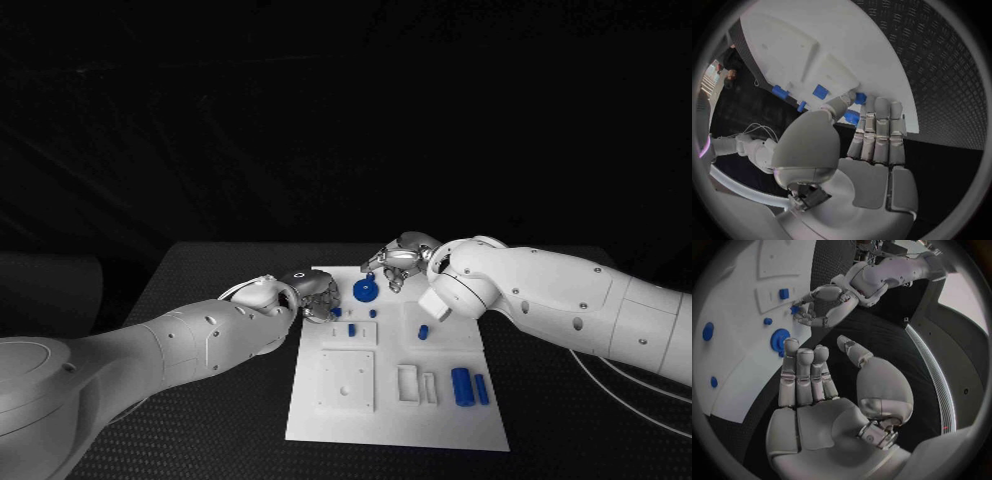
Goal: Assemble the parts on the task board
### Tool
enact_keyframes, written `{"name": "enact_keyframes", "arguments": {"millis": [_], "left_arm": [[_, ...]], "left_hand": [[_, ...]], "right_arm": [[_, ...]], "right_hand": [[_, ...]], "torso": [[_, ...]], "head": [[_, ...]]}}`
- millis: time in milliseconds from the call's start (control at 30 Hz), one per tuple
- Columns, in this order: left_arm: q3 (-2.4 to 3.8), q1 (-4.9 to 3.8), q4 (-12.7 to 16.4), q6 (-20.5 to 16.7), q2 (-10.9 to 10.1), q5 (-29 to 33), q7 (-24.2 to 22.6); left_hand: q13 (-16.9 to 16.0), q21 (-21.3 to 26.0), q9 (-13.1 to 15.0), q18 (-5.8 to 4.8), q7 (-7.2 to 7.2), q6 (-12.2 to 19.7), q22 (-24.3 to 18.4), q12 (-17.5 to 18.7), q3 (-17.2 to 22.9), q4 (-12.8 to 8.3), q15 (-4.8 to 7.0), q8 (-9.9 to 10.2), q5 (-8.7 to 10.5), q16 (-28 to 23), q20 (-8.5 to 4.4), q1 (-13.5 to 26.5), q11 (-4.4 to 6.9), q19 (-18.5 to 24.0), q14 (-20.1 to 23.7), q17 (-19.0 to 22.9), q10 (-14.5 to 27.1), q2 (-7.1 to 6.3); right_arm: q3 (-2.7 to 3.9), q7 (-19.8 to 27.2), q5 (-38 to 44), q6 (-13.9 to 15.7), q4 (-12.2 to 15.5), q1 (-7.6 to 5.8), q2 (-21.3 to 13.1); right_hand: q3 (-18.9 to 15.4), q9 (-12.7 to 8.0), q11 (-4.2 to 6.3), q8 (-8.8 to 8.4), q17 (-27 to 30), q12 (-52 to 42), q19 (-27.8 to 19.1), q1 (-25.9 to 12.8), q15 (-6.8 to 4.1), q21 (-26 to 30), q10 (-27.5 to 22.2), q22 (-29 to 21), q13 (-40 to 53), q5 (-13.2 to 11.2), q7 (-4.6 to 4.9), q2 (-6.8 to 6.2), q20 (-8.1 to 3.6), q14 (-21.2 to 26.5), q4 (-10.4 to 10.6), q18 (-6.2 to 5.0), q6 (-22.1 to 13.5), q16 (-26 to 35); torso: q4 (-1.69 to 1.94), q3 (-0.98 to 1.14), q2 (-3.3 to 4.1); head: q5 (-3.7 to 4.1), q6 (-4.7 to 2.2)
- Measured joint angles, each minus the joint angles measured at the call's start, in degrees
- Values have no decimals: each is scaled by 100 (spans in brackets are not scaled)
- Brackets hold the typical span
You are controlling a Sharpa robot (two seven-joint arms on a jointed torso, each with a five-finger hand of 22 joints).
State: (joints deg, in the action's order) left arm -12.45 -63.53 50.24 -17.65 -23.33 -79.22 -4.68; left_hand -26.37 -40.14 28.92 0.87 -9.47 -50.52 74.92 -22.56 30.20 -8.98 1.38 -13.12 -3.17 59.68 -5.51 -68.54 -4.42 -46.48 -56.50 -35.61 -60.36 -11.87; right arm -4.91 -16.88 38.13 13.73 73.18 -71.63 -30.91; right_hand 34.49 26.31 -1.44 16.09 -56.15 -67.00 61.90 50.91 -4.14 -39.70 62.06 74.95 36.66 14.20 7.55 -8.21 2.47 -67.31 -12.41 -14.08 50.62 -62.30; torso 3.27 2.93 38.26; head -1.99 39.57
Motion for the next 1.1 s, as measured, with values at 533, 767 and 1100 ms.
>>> {"name": "enact_keyframes", "arguments": {"millis": [533, 767, 1100], "left_arm": [[-11, 13, -65, -72, 51, -260, -6], [-15, 22, -71, -134, 55, -354, -10], [-25, 48, -33, -281, 7, -409, -65]], "left_hand": [[-35, 0, 80, 0, 34, -35, -1, -49, 104, -105, -9, -55, 1, 0, 0, -120, -1, 0, -9, 1, 0, 79], [45, 0, -53, 0, 126, -275, -1, -90, 192, -193, 45, -193, -145, 44, 12, -148, 91, -12, -65, 1, -226, 236], [127, -23, -49, 0, 173, -402, 3, 7, 294, -311, 75, -255, -391, 44, -12, -105, 126, -54, -114, 10, -430, 563]], "right_arm": [[0, 1, -1, -1, 19, -6, -21], [0, 1, -1, -1, 19, -6, -28], [0, 1, -1, -1, 18, -7, -57]], "right_hand": [[0, 0, 0, 0, 1, 0, 0, 0, -13, 0, 1, -2, 1, 0, -2, 0, 0, -10, 0, -7, 1, 0], [0, 0, 0, 0, -4, 0, 0, 0, -22, 0, 0, -2, 6, 0, -3, 0, 0, 0, 0, -40, 1, 0], [0, 0, 0, 0, -3, 0, 0, 0, -22, -5, 1, -3, 11, 0, 20, 0, 0, 0, 0, -42, 2, 0]], "torso": [[0, -4, -2], [1, -4, -5], [1, -4, -5]], "head": [[18, 25], [18, 24], [12, 14]]}}
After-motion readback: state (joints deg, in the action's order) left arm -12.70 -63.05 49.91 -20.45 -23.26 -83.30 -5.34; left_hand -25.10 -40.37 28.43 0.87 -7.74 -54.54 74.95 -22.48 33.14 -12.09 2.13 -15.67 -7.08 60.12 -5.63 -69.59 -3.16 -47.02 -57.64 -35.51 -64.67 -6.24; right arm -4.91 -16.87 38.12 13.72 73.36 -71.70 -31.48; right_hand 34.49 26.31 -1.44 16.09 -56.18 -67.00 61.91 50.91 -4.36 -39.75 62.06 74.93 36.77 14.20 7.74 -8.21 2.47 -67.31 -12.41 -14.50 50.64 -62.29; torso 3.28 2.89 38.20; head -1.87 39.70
